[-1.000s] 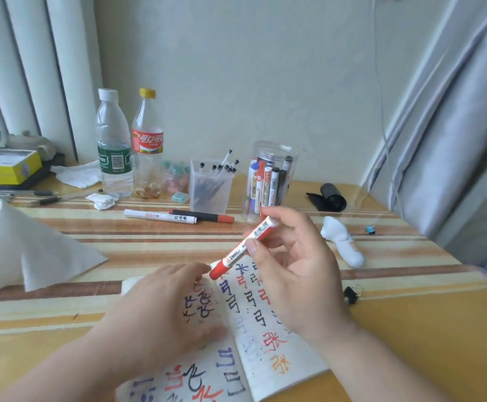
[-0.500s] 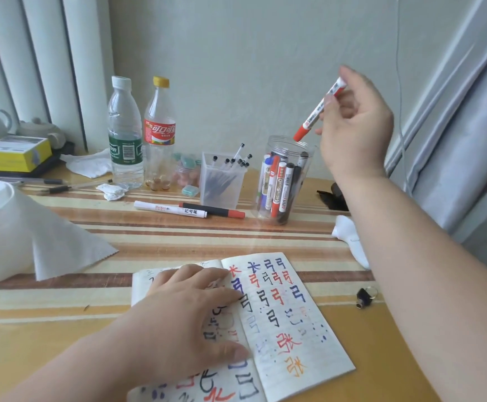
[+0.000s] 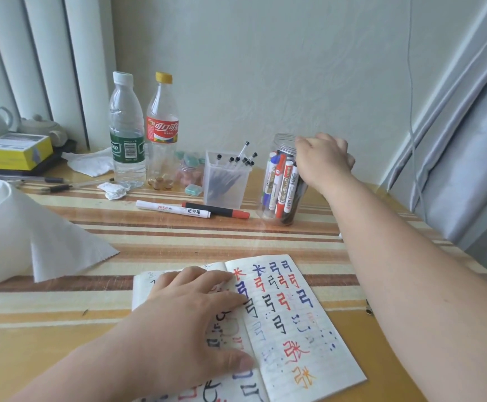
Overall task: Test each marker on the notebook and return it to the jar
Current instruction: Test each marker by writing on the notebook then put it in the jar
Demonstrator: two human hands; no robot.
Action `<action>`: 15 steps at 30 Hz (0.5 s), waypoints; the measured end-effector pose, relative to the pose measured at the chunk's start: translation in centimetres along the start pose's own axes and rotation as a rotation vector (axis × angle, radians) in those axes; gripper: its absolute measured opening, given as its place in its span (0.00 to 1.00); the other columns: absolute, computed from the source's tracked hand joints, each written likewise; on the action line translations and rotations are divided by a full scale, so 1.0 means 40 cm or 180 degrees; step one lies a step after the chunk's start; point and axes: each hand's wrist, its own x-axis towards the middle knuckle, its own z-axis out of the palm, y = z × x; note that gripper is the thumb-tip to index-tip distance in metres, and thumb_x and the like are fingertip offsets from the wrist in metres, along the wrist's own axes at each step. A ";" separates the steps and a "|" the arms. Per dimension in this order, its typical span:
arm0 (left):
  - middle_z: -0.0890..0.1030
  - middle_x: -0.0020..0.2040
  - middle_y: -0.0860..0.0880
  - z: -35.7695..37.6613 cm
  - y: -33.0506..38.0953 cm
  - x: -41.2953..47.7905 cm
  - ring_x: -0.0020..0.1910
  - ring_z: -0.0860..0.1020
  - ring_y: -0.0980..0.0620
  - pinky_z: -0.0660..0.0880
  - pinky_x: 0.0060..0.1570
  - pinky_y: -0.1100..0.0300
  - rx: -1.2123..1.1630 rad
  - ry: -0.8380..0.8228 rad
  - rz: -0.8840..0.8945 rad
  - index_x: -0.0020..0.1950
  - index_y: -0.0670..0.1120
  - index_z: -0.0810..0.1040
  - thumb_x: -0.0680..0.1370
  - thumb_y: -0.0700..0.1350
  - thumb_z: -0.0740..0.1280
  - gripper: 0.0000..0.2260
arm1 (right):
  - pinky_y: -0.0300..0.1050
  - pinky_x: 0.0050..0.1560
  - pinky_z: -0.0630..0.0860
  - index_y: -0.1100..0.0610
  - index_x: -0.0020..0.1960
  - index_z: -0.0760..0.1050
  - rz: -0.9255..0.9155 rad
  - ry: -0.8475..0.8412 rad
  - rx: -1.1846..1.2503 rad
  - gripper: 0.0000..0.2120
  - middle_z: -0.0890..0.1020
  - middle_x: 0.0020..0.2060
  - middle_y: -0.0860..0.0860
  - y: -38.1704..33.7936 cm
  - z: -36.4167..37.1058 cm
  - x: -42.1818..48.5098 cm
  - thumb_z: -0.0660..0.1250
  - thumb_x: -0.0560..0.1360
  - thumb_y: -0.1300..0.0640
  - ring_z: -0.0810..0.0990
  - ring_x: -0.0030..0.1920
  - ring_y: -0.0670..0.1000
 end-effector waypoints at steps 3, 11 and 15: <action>0.51 0.77 0.71 0.000 0.000 0.000 0.75 0.48 0.64 0.46 0.73 0.56 -0.0020 0.0011 0.0002 0.78 0.71 0.54 0.63 0.85 0.52 0.45 | 0.59 0.73 0.54 0.45 0.64 0.76 0.0057 -0.0155 0.0102 0.20 0.69 0.73 0.52 -0.003 -0.001 -0.013 0.49 0.81 0.48 0.57 0.76 0.55; 0.69 0.73 0.66 -0.017 -0.005 0.005 0.71 0.64 0.62 0.60 0.70 0.58 -0.0291 0.0661 -0.0077 0.79 0.62 0.61 0.84 0.60 0.54 0.22 | 0.51 0.59 0.76 0.56 0.57 0.82 -0.1595 0.0131 0.0557 0.12 0.82 0.52 0.51 -0.093 0.098 -0.216 0.65 0.76 0.60 0.77 0.56 0.54; 0.76 0.68 0.63 -0.038 -0.014 0.004 0.67 0.71 0.62 0.65 0.63 0.66 -0.0441 0.0885 -0.0192 0.74 0.59 0.71 0.85 0.48 0.59 0.18 | 0.51 0.63 0.76 0.50 0.66 0.80 -0.1394 -0.1066 0.0351 0.18 0.80 0.62 0.53 -0.151 0.186 -0.264 0.64 0.78 0.59 0.80 0.59 0.54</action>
